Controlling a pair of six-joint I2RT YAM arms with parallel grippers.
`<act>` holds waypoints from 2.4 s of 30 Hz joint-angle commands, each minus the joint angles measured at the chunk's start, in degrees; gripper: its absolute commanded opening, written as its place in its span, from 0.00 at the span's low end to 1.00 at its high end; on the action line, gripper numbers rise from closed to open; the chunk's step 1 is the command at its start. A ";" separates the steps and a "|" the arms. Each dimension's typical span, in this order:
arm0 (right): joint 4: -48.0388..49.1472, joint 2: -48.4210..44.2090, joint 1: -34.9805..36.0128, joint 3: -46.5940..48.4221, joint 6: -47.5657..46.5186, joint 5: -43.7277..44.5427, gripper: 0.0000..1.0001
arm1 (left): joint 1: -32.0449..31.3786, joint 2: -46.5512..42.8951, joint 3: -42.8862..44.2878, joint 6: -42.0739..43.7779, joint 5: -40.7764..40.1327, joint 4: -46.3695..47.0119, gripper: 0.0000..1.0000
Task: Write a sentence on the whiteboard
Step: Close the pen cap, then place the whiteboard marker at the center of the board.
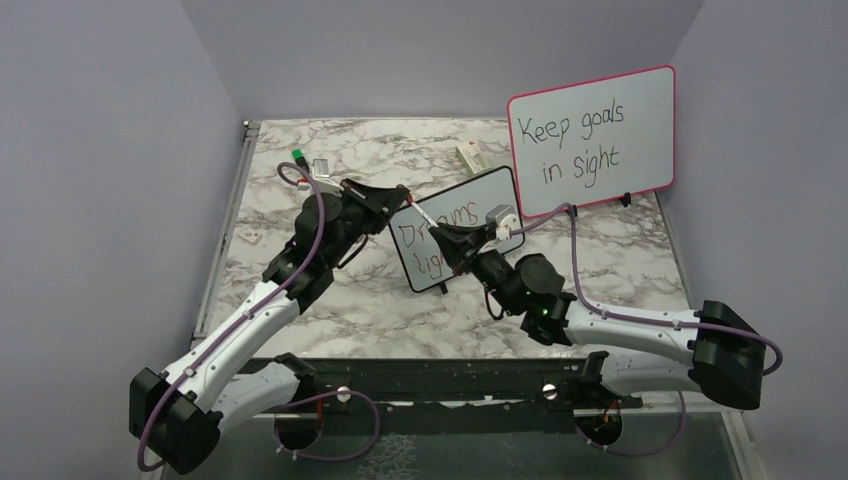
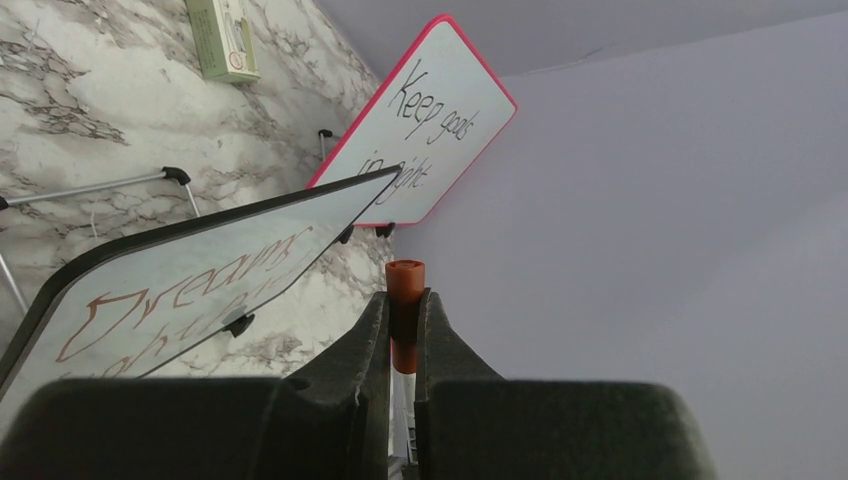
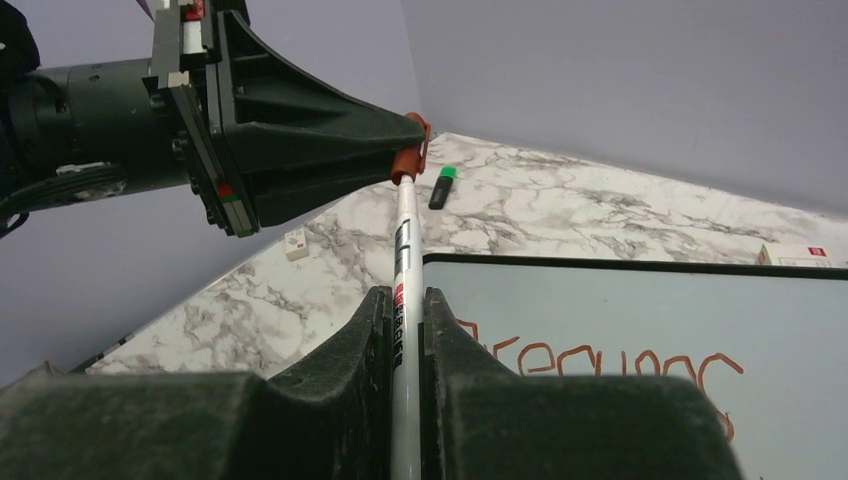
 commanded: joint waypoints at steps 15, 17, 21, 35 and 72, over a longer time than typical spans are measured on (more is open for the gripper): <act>16.56 7.69 0.41 2.45 -2.56 8.80 0.01 | -5.72 -0.99 -3.41 -4.46 0.89 5.76 0.00; 17.38 8.75 0.45 3.29 -2.62 9.11 0.01 | -6.47 -1.28 -4.08 -4.57 0.62 6.31 0.00; 19.64 10.34 0.37 4.03 -2.07 7.98 0.01 | -8.13 -1.78 -5.67 -4.30 0.56 8.53 0.00; 26.08 11.21 -0.47 0.81 11.35 6.88 0.01 | -10.88 -2.01 -8.72 -3.89 1.64 13.05 0.00; -66.30 -31.61 -0.53 -13.94 45.50 9.63 0.01 | -10.88 -39.21 -10.13 45.47 -28.30 -30.16 0.99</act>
